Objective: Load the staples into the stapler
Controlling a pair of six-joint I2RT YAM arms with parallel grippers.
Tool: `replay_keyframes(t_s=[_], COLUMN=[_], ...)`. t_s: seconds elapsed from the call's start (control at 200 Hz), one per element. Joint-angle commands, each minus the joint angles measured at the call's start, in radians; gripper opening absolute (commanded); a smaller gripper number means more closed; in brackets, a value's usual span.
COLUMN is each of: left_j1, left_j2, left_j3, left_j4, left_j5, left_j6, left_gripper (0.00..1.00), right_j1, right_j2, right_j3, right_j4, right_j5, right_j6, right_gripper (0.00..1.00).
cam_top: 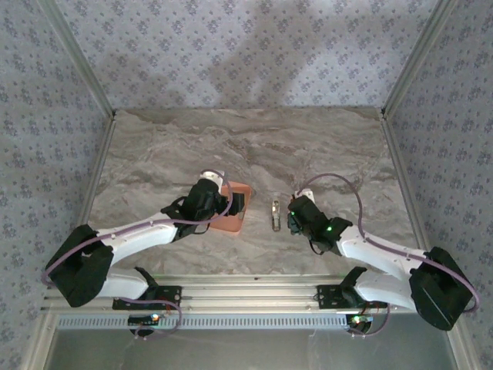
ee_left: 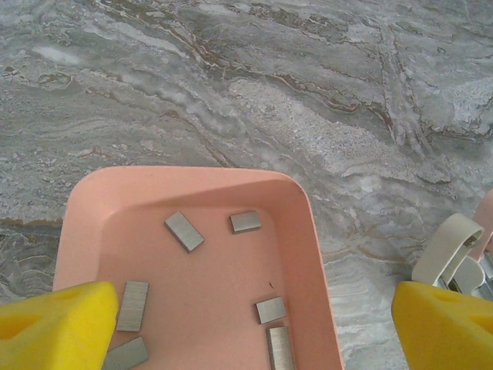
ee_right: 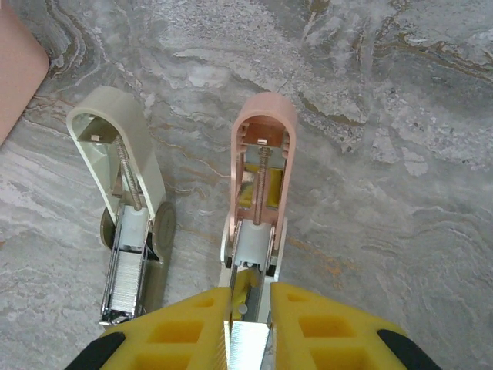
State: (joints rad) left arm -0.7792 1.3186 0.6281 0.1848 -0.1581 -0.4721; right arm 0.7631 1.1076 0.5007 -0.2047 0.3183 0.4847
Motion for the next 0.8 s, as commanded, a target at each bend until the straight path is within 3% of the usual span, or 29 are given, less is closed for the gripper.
replay_keyframes(t_s=[0.0, 0.795], left_j1=[-0.004, -0.004], left_j2=[0.011, 0.023], left_j3=[0.024, 0.017], left_j4=[0.030, 0.035], left_j5=[-0.017, -0.017], left_j6=[-0.009, -0.010], left_gripper=[0.92, 0.92], right_j1=[-0.006, -0.049], right_j2=[0.016, 0.119], right_j3=[-0.012, -0.008], right_j4=[0.033, 0.107], right_j5=[-0.004, -0.041], right_j6=[-0.005, -0.008], right_gripper=[0.19, 0.19])
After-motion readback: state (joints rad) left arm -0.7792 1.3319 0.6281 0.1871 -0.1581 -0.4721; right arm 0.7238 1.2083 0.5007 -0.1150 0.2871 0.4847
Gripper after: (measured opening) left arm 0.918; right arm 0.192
